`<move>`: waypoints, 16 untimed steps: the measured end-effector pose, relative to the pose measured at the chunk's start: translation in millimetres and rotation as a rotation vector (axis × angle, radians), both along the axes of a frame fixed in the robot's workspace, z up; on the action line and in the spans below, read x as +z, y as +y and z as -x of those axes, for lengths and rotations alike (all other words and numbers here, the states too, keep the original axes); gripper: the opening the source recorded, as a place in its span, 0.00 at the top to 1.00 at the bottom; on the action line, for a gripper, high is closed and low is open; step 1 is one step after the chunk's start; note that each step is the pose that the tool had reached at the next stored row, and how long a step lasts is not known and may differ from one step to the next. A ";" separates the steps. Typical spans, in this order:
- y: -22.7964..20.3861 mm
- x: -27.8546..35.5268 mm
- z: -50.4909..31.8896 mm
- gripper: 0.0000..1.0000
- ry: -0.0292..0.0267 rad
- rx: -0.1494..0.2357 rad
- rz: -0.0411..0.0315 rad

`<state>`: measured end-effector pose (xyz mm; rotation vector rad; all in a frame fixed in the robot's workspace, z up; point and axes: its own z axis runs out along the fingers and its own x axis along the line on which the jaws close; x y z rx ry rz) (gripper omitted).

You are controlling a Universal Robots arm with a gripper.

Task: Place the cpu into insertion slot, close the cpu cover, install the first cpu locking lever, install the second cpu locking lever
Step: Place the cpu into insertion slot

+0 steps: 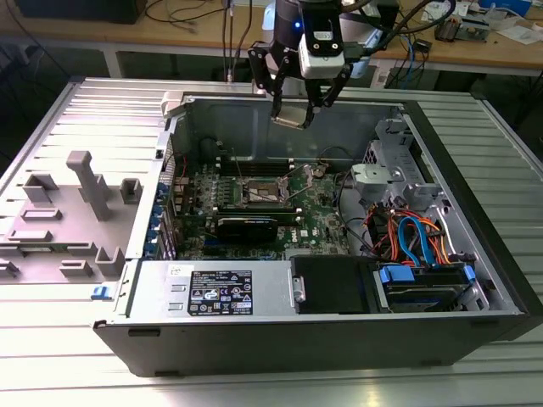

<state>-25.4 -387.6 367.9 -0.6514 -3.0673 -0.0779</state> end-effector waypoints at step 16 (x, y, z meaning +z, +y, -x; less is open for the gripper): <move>-0.4 -0.6 0.0 0.46 0.0000 -0.031 0.0000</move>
